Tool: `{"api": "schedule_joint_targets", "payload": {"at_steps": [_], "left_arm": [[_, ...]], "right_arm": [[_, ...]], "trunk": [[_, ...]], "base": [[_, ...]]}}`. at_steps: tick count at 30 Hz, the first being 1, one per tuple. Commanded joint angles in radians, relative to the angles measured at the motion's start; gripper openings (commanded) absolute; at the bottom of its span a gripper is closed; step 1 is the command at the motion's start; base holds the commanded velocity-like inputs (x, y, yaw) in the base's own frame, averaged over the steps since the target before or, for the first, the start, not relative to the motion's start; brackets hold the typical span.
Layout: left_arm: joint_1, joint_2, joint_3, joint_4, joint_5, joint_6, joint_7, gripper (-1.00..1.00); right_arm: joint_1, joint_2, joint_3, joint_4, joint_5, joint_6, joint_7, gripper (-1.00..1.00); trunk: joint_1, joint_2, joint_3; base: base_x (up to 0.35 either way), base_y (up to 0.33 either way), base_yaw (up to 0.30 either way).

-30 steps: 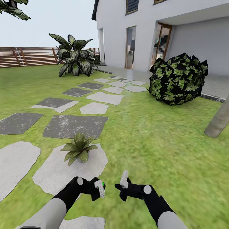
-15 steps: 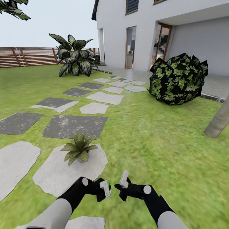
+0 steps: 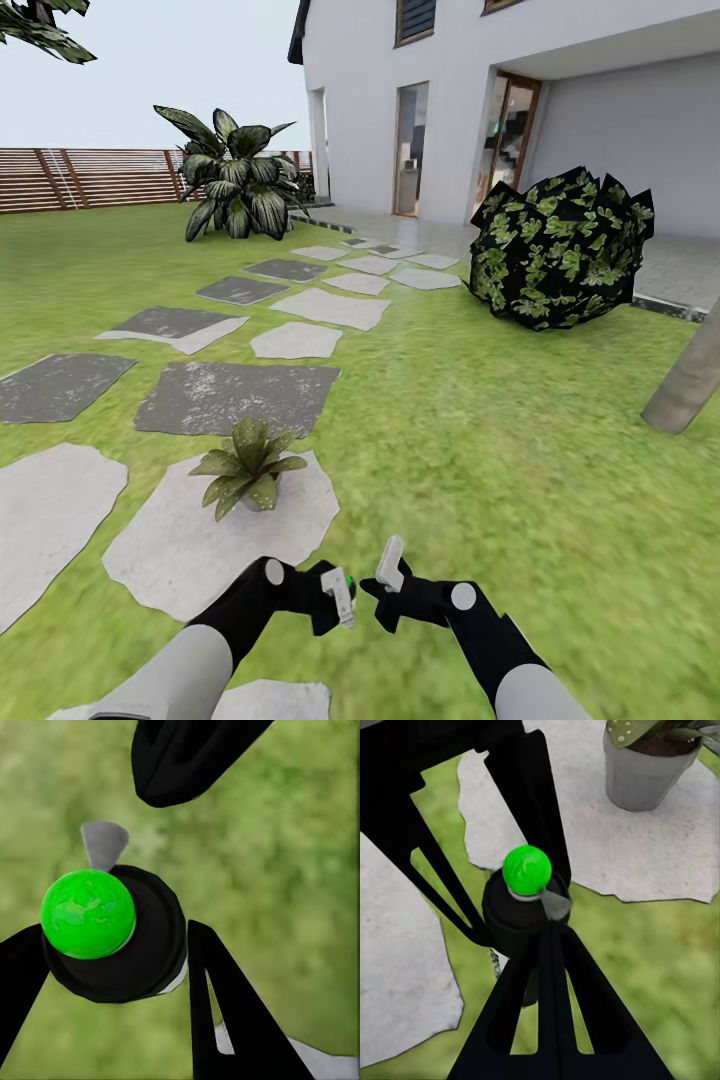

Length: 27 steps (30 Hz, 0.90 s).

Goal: Pick up the pesticide atomizer in the garden and spray insectifuge to fully cover both potted plants in the garden.

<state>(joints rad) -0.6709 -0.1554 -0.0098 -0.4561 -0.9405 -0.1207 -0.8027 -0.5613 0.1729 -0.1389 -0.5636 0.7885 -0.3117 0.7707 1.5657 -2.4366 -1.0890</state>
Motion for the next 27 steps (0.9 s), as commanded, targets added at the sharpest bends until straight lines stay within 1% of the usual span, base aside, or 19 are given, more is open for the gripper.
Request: {"api": "schedule_joint_targets", "payload": {"at_steps": [1, 8, 12, 19, 24, 27], "left_arm": [[0.0, -0.001, 0.001, -0.001, -0.01, -0.01, -0.001, -1.0], [0.0, -0.011, -0.003, 0.011, -0.009, -0.01, -0.001, -1.0], [0.0, -0.012, -0.014, 0.014, -0.009, -0.01, -0.001, -1.0], [-0.001, -0.012, -0.018, 0.014, -0.008, -0.01, 0.0, -1.0], [-0.001, -0.009, -0.018, 0.014, -0.008, -0.009, 0.0, -1.0], [-0.001, 0.0, -0.024, 0.014, -0.01, -0.008, 0.0, -1.0]], "right_arm": [[-0.001, 0.002, -0.008, -0.001, 0.009, -0.005, 0.006, -1.0], [-0.001, 0.002, -0.008, -0.001, 0.009, -0.006, 0.006, -1.0], [-0.001, 0.002, -0.008, -0.001, 0.009, -0.006, 0.006, -1.0], [-0.001, 0.002, -0.008, -0.001, 0.009, -0.005, 0.006, -1.0], [-0.001, 0.002, -0.008, -0.001, 0.009, -0.006, 0.006, -1.0], [-0.001, 0.002, -0.008, -0.001, 0.009, -0.006, 0.006, -1.0]], "trunk": [[0.0, 0.0, -0.001], [0.0, 0.0, -0.001], [0.0, 0.0, -0.001], [0.0, 0.0, -0.001], [0.0, 0.0, -0.001], [0.0, 0.0, -0.001]], "base": [[0.0, 0.0, 0.0], [0.0, 0.0, 0.0], [0.0, 0.0, 0.0], [0.0, 0.0, 0.0], [0.0, 0.0, 0.0], [0.0, 0.0, 0.0]]}}
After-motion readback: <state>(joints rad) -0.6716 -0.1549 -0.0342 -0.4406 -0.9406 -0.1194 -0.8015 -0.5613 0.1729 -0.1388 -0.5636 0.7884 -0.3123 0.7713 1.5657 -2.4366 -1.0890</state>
